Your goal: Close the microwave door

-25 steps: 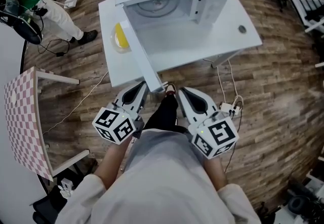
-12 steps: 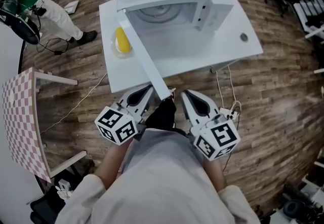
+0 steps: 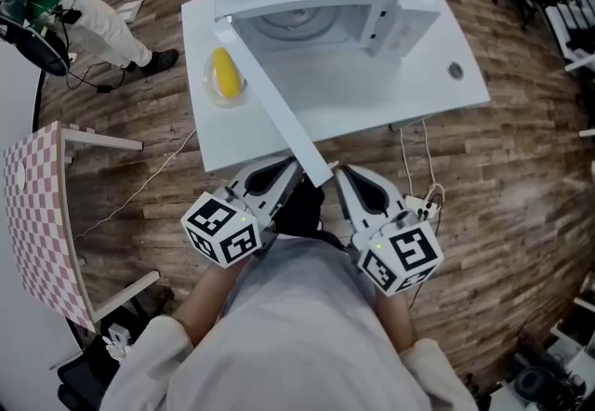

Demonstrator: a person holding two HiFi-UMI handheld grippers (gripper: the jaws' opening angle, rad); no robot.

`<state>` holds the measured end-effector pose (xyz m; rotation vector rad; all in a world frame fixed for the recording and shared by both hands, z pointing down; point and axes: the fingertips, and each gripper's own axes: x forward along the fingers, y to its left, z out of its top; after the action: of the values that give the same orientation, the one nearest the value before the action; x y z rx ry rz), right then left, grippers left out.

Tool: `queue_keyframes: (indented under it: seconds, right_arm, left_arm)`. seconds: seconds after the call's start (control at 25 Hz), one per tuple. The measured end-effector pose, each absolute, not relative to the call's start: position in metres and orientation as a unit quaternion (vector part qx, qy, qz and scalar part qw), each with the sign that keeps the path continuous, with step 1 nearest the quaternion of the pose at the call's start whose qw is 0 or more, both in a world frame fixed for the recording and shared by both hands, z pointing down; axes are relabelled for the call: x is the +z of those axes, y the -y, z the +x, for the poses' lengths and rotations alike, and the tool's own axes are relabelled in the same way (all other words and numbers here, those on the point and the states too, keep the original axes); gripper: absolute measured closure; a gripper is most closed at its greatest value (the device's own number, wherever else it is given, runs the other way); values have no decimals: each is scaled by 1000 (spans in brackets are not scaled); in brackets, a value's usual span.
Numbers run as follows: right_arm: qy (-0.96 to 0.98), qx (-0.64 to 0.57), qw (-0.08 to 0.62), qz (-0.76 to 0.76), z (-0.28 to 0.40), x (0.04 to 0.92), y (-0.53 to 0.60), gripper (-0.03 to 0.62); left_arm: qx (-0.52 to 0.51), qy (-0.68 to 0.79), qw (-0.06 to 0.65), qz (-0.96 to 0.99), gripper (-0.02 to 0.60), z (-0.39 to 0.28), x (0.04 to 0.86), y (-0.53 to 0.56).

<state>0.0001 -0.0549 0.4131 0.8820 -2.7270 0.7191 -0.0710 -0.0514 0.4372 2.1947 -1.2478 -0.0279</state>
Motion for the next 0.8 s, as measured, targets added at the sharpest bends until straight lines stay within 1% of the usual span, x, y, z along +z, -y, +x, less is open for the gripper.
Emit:
queue_keyframes:
  seconds: [0.8]
  right_arm:
    - [895, 272, 96, 339, 32, 432, 108, 571]
  left_arm:
    - [-2, 426, 318, 847, 569, -38, 436, 95]
